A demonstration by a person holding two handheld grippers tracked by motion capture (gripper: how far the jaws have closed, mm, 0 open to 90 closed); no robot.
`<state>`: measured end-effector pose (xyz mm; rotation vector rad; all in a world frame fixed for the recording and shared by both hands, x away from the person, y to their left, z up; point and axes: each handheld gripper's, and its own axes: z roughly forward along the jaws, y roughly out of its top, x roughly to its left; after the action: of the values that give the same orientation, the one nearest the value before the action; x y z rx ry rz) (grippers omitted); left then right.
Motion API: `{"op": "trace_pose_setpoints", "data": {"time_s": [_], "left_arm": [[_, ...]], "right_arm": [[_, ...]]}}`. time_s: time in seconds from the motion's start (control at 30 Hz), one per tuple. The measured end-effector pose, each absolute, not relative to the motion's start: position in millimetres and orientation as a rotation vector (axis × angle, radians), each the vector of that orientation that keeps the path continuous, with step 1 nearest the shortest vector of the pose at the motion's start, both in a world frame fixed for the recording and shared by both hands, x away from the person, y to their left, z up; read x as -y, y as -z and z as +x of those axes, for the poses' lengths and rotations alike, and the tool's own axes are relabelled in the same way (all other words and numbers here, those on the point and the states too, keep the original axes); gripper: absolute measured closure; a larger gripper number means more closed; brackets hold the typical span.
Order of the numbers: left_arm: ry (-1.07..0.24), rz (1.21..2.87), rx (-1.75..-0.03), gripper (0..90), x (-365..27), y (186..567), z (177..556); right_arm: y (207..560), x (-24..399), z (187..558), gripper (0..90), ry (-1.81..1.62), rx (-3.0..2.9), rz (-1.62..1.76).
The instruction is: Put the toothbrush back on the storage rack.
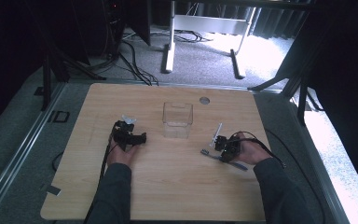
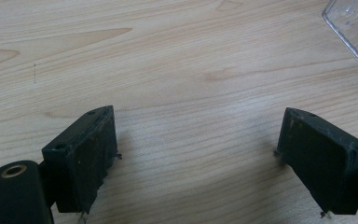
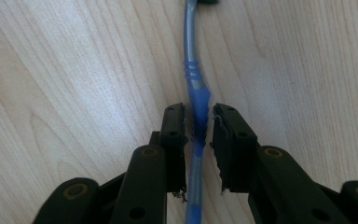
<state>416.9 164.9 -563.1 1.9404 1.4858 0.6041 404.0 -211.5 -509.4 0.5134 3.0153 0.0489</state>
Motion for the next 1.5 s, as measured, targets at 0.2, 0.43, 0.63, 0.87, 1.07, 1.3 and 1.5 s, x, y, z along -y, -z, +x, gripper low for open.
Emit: {"op": "trace_pose_setpoints", "data": {"time_s": [0.2,0.43,0.63,0.87,1.07,1.3,1.5], "left_arm": [[-0.604,1.940,-1.486,12.3,-164.9,563.1,416.9],[-0.604,1.940,-1.486,12.3,-165.0,563.1,417.0],[-0.604,1.941,-1.485,12.3,-165.0,563.1,417.1],[-0.604,1.941,-1.485,12.3,-165.0,563.1,417.1],[-0.604,1.941,-1.485,12.3,-165.0,563.1,417.1],[-0.604,1.941,-1.485,12.3,-165.0,563.1,417.1],[-0.604,1.941,-1.485,12.3,-165.0,563.1,417.1]], "right_arm": [[511.2,211.4,404.6,75.7,-0.036,-3.017,0.520],[513.4,210.6,406.4,76.8,-0.019,-3.024,0.522],[515.0,209.5,407.6,77.1,-0.004,-3.028,0.521],[516.0,209.0,409.4,78.0,0.002,-3.038,0.517],[515.9,207.7,410.1,80.0,0.003,-3.051,0.525],[515.8,207.9,409.8,81.3,-0.007,-3.054,0.525],[510.2,209.5,407.4,81.6,-0.038,-3.040,0.522]]}}
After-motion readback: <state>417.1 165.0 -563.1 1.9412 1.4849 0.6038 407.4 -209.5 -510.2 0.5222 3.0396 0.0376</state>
